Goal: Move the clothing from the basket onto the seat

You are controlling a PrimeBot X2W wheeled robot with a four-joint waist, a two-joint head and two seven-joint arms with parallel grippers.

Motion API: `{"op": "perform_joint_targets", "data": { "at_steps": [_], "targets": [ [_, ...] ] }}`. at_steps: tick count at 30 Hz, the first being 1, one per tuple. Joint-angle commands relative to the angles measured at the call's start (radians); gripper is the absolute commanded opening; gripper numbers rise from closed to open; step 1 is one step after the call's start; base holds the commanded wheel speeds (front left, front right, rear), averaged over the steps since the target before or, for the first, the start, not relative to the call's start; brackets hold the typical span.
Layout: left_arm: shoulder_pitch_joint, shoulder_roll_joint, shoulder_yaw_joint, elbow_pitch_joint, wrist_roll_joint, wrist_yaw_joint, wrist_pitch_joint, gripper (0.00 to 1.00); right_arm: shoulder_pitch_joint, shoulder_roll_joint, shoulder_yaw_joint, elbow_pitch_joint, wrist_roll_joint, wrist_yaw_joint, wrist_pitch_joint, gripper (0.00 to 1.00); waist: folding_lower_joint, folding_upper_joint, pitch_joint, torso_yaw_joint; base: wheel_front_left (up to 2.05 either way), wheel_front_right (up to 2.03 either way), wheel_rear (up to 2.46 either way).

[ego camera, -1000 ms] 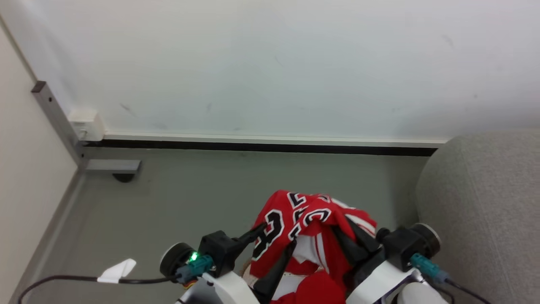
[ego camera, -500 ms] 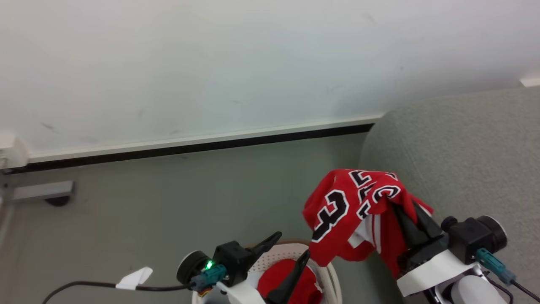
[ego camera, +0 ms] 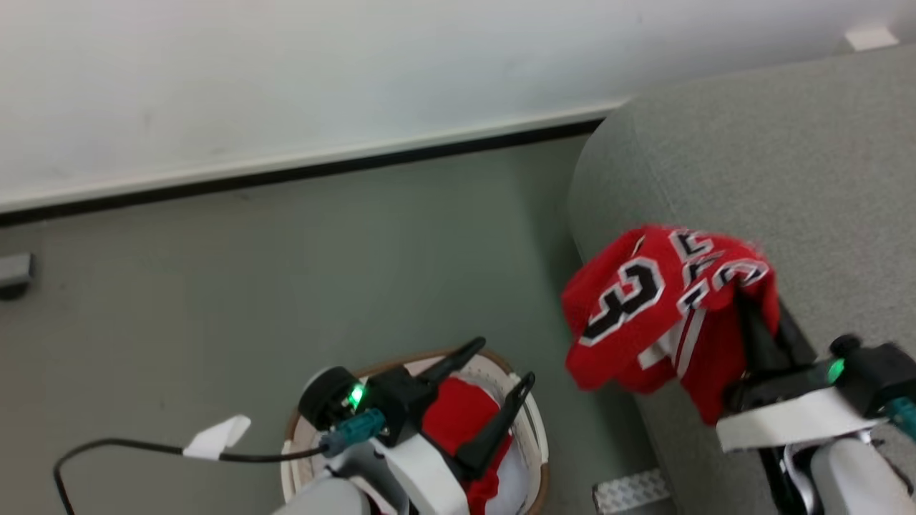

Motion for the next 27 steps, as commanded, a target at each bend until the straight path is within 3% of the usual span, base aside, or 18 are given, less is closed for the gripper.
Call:
{"op": "perform_joint_targets", "data": {
  "at_steps": [1, 8, 13, 21, 27],
  "targets": [
    [-0.033, 0.013, 0.009, -0.013, 0.02, -0.007, -0.004, 1.0, -0.044, 0.019, -0.041, -0.001, 0.024, -0.002, 0.0, 0.0, -0.0001, 0.0, 0.083, 0.015, 0.0, 0.0, 0.0],
    [-0.126, 0.047, 0.027, -0.046, 0.05, -0.037, -0.009, 1.0, -0.253, 0.021, -0.209, 0.073, 0.004, -0.002, 0.025, 0.0, -0.0001, 0.0, 0.243, 0.069, 0.0, 0.0, 0.0],
    [-0.197, 0.073, 0.057, -0.078, 0.063, -0.053, -0.018, 1.0, -0.521, 0.012, -0.418, 0.169, -0.065, -0.002, 0.088, 0.0, -0.0001, 0.0, 0.374, 0.119, 0.0, 0.0, 0.0],
    [-0.265, 0.083, 0.091, -0.118, 0.066, -0.066, -0.047, 1.0, -0.912, -0.045, -0.831, 0.309, -0.307, -0.002, 0.151, 0.0, -0.0001, 0.0, 0.527, 0.209, 0.0, 0.0, 0.0],
    [-0.249, 0.081, 0.102, -0.102, 0.047, -0.062, -0.079, 1.0, -0.961, -0.068, -1.083, 0.374, -0.568, -0.002, 0.146, 0.0, -0.0001, 0.0, 0.554, 0.25, 0.0, 0.0, 0.0]
  ]
}}
